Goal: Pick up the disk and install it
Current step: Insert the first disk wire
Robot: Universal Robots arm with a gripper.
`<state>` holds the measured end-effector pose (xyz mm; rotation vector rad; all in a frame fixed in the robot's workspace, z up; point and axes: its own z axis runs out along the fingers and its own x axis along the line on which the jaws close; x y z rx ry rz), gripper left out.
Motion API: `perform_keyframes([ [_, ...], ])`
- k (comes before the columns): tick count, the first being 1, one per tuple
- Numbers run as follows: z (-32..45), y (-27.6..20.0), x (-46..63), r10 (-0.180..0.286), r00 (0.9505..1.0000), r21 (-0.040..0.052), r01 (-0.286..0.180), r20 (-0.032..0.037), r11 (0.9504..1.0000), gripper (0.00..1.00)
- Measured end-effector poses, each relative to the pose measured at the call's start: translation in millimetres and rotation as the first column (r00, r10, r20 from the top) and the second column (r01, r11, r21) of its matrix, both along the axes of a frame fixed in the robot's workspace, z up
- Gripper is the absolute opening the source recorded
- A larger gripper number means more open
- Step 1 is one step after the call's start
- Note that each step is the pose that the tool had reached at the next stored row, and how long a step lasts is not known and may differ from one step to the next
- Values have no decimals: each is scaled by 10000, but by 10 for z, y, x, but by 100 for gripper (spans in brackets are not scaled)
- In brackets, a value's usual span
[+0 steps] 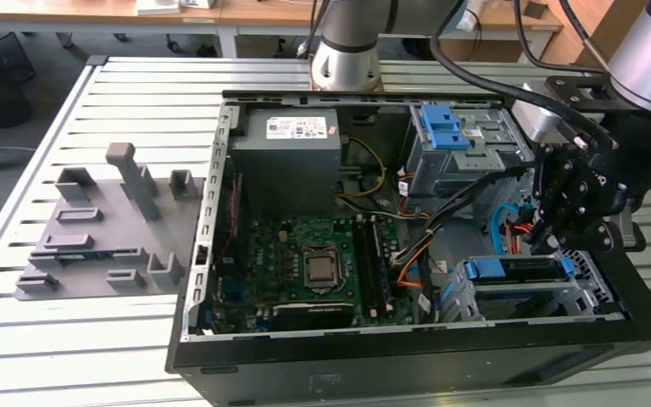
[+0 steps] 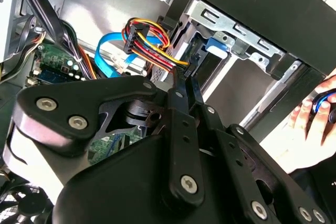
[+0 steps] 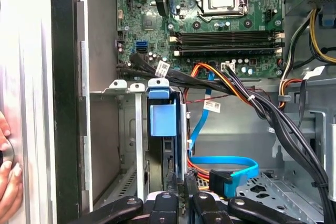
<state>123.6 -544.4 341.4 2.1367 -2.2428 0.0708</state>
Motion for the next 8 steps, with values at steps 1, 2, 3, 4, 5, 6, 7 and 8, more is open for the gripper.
perform_keyframes([
  [1, 0, 0, 4, 0, 10000, 6, 0, 0, 10000, 18],
  [2, -1, 0, 5, -1, 10000, 16, 1, 0, 10000, 18],
  [3, -1, 0, 5, -2, 10000, 29, 2, 0, 10000, 18],
  [4, -1, 0, 5, -2, 10000, 39, 2, 0, 10000, 18],
  [5, -2, 0, 6, -1, 10000, 42, 1, 3, 10000, 18],
  [6, -4, -3, 6, 0, 10000, 45, 0, 4, 10000, 18],
  [7, -6, -6, 6, 0, 10000, 44, 0, 4, 10000, 18],
  [8, -8, -10, 6, -1, 10000, 42, 1, 5, 10000, 18],
])
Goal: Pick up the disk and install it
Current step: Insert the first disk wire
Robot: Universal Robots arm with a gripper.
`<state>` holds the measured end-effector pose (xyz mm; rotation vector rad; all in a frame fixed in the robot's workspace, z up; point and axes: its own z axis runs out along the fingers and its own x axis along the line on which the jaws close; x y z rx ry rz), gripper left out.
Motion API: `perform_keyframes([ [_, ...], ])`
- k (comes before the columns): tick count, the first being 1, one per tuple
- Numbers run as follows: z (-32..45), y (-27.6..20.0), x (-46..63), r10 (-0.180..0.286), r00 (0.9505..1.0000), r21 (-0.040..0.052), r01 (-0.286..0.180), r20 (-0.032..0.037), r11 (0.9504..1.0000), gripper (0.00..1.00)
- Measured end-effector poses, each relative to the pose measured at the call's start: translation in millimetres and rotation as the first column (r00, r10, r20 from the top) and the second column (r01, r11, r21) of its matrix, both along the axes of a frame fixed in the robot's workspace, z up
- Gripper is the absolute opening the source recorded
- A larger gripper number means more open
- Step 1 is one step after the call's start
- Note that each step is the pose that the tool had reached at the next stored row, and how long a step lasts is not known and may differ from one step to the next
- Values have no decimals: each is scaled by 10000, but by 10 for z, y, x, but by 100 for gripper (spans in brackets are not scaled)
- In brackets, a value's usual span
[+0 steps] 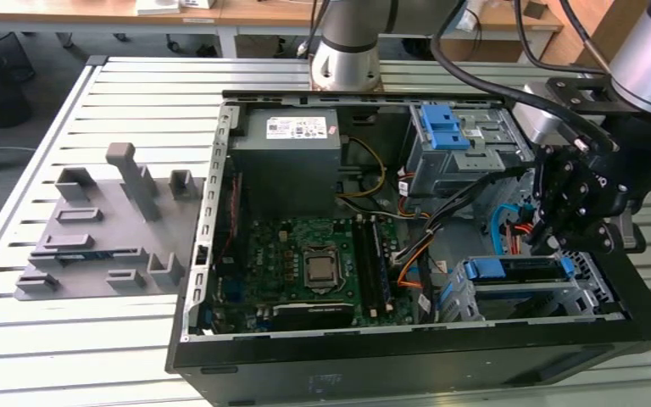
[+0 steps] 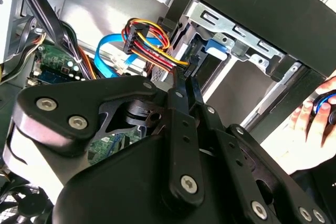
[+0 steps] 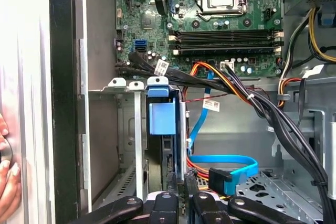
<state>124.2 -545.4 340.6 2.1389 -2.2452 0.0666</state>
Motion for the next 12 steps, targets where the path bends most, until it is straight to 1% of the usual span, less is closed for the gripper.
perform_keyframes([
  [6, -22, -21, 0, 0, 10000, 1, 0, 0, 10000, 18],
  [12, -27, -27, -11, 1, 10000, -1, -1, 0, 10000, 18],
])
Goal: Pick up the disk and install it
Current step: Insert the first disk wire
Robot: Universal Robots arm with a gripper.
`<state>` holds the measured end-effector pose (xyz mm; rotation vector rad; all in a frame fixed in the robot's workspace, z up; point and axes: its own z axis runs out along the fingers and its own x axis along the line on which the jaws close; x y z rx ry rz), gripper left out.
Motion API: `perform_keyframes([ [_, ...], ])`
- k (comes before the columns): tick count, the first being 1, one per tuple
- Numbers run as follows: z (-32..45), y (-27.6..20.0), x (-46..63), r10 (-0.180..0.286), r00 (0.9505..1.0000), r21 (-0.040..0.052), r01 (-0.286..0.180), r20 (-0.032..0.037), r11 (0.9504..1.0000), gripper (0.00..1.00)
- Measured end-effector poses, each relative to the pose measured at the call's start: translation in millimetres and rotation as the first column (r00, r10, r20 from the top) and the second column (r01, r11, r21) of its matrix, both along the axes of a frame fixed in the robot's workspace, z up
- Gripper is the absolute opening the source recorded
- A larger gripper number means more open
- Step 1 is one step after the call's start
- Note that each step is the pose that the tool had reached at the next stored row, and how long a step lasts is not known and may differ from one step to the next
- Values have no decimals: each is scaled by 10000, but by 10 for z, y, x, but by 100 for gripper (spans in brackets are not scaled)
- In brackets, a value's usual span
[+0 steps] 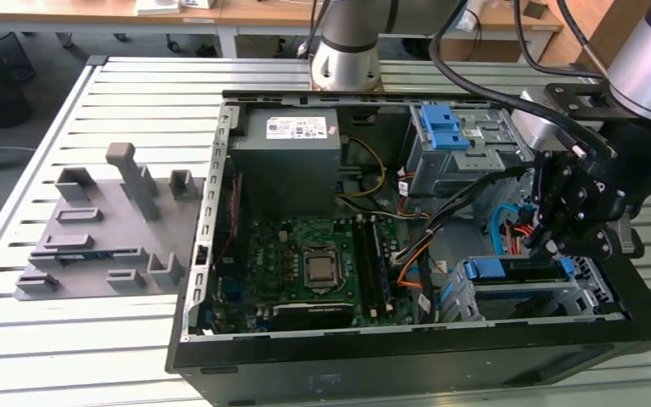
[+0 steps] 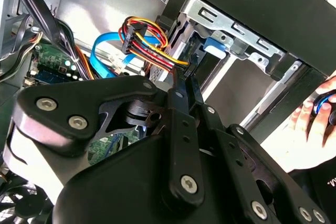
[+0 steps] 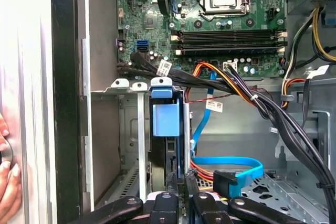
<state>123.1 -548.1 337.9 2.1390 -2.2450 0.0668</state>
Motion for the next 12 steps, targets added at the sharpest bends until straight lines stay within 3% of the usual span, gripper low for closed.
perform_keyframes([
  [12, -13, -32, -14, -26, 10000, 1, 26, 0, 10000, 18],
])
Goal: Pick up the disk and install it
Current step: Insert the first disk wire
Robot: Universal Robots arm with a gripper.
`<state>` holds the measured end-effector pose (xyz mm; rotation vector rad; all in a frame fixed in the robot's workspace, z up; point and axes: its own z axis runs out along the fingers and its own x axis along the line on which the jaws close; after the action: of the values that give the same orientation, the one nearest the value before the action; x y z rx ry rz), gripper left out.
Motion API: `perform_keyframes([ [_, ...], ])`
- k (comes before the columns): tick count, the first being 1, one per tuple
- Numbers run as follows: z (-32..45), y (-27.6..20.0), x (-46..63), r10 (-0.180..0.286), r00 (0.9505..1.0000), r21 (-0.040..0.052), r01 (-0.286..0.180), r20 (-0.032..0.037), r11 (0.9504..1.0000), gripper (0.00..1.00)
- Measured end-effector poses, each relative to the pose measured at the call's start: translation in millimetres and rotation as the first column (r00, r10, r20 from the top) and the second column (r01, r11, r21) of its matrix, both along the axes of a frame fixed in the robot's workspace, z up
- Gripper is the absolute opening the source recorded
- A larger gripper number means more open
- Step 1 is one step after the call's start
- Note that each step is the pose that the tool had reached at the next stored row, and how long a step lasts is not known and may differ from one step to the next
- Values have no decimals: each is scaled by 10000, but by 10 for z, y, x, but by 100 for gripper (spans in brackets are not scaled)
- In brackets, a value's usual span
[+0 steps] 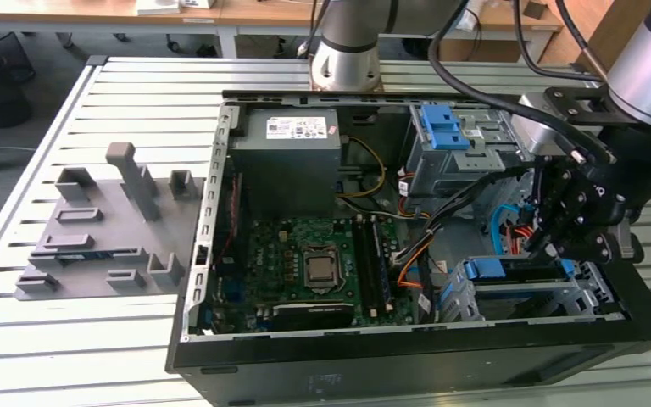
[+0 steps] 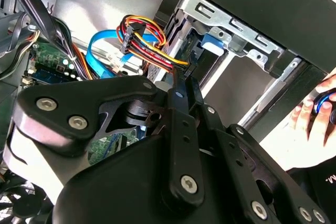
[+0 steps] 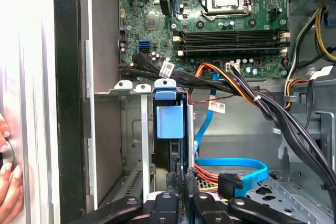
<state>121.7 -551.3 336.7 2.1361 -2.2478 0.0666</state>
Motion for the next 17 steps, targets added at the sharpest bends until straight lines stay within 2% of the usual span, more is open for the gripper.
perform_keyframes([
  [17, -2, -3, -15, -16, 10000, -6, 16, -26, 10000, 18],
])
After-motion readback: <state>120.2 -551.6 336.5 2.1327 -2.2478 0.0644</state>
